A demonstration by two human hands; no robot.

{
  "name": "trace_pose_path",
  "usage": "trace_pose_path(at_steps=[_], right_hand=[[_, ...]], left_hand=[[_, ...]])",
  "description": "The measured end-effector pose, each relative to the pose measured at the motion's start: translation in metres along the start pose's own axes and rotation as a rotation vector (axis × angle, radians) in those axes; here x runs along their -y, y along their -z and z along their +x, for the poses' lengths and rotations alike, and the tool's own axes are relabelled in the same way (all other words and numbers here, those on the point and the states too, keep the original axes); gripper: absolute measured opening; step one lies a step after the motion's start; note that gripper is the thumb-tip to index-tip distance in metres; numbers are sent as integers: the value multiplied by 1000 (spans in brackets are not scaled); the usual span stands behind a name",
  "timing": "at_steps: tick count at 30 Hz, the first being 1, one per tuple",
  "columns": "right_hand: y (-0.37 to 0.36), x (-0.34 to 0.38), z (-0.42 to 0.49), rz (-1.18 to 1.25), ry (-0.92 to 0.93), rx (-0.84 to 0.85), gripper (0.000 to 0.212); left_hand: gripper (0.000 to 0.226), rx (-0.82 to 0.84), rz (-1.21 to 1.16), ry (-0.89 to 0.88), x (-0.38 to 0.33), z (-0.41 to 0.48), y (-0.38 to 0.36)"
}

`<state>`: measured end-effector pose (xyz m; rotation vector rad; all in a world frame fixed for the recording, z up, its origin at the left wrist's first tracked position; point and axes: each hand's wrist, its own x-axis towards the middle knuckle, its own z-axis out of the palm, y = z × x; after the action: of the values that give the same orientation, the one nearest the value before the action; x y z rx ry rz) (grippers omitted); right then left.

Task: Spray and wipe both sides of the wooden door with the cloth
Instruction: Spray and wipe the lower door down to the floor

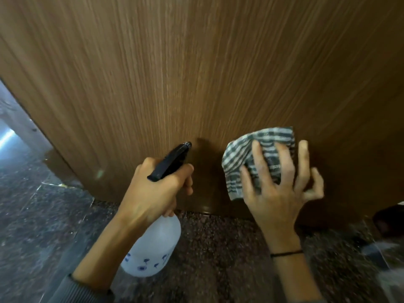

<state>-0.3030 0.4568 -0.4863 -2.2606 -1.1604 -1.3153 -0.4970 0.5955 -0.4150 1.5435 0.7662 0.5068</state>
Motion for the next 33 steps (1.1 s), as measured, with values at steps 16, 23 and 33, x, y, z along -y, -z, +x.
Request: trace_pose_path(at_steps=[16,23,33], right_hand=[[-43,98,-8,248,346,151,58],[-16,177,73,298,225,-36,61],[-91,217,-39,305,883,451,66]], left_hand=[[35,-259,-61,41,0,-22,53],[35,-344,-53,28,-5,-39,77],[31,-467,-63,54,-2,-37,92]])
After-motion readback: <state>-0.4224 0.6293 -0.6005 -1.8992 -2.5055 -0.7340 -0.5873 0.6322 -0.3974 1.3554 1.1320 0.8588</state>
